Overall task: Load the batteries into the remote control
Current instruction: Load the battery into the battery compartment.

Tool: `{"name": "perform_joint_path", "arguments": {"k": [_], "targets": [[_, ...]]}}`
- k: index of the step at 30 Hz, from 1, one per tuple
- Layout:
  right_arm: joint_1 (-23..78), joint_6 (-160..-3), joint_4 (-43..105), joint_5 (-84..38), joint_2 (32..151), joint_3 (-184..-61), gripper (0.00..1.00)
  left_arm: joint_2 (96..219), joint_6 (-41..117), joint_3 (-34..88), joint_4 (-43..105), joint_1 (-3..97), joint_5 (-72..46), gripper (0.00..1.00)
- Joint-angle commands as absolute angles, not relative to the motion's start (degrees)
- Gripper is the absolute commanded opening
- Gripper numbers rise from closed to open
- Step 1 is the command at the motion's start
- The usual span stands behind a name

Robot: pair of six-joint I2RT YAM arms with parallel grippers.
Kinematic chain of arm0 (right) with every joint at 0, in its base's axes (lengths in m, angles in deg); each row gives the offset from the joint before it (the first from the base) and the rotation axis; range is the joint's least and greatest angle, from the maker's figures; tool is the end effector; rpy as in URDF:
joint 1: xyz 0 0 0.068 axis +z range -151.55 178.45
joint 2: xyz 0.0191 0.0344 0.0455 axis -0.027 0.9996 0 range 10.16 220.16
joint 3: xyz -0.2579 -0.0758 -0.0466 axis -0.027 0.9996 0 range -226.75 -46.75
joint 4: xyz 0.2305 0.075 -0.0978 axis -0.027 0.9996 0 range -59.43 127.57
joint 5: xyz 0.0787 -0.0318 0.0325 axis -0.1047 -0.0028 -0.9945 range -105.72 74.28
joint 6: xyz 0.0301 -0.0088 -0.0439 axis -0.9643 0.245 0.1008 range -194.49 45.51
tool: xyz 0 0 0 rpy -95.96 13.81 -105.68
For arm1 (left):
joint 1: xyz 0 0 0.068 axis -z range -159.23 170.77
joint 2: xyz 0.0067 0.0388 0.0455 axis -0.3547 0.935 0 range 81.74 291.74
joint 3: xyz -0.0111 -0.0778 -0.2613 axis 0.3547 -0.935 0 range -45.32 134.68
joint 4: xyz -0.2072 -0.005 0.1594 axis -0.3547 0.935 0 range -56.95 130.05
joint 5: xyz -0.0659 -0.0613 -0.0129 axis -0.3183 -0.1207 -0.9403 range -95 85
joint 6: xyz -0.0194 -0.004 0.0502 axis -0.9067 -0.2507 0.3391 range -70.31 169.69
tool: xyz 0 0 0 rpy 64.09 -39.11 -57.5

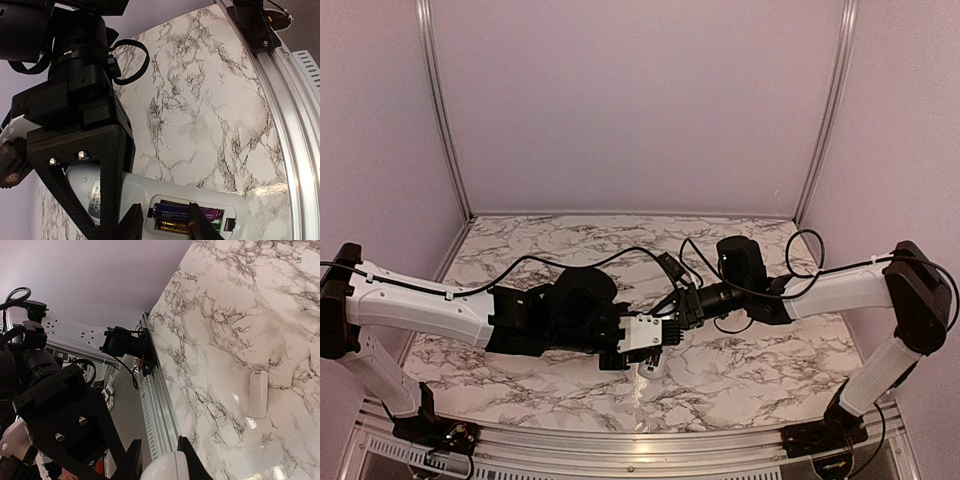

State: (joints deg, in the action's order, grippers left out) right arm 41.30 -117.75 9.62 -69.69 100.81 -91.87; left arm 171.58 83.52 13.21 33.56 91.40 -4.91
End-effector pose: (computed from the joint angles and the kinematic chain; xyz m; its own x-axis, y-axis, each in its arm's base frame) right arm 0.2178 0.2412 0.2052 -0.8658 -0.2531 -0.4318 -0.4750 0.1436 0.8682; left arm 0.1171 -0.3329 0.2436 0.3795 0.5988 -0.7053 0.8808 -0.0004 0.4735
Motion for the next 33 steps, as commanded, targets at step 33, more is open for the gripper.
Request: {"name": "perform_joint_path", "arguments": {"k": [33], "targets": [[42.06,-116.99,10.45,-73.18,102.57,-93.96,0.00,177.19,87.41,19.29,47.38,94.13,1.55,0.27]]}}
